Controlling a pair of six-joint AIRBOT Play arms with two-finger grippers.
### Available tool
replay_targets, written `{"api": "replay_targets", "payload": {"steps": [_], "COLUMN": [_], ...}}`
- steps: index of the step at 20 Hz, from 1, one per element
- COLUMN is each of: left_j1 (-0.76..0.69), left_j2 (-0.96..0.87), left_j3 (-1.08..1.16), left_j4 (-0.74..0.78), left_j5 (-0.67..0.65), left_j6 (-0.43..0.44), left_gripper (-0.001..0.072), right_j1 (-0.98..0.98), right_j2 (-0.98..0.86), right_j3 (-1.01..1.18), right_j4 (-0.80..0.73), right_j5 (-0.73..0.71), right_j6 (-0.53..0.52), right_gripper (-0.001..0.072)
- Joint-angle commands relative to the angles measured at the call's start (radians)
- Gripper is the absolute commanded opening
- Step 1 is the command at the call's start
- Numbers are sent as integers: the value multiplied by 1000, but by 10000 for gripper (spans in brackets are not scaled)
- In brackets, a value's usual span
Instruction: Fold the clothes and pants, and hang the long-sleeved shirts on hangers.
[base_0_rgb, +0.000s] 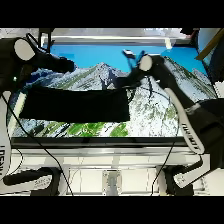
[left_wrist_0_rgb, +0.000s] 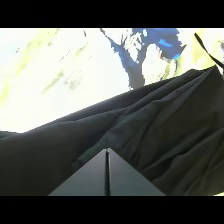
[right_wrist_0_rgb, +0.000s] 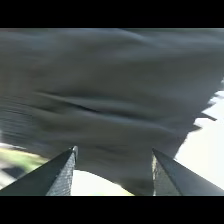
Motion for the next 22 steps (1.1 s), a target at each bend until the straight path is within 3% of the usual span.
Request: {"api": "replay_targets", "payload": {"steps": [1,3,5,9,11,13,15,22], "left_j1": [5,5,5,5,5,5,5,5], "left_j2": [2,2,2,2,2,2,2,2], "left_j3": [0,0,0,0,0,0,0,0], "left_j4": [5,5,5,5,4,4,4,5], "left_j5": [-8,-8,-8,-8,-8,-8,-9,-44], "left_j6": [1,1,1,0,0,0,0,1], "left_gripper": [7,7,7,7,7,7,7,7], "right_j1": [-153,-228,-277,-299,-301,-309,-304,-308], "right_j2": [63,51,29,15,-33,-107,-189,-261], "right_j3": [-116,-192,-195,-197,-210,-240,-244,-246], "right_j4": [-153,-75,-84,-2,213,576,758,584], "right_j5": [112,-2,-60,-204,-199,-201,-171,-27], "right_j6": [-46,-57,-56,60,21,-129,-200,-229], "right_gripper": [499,437,438,454,545,560,621,677]}}
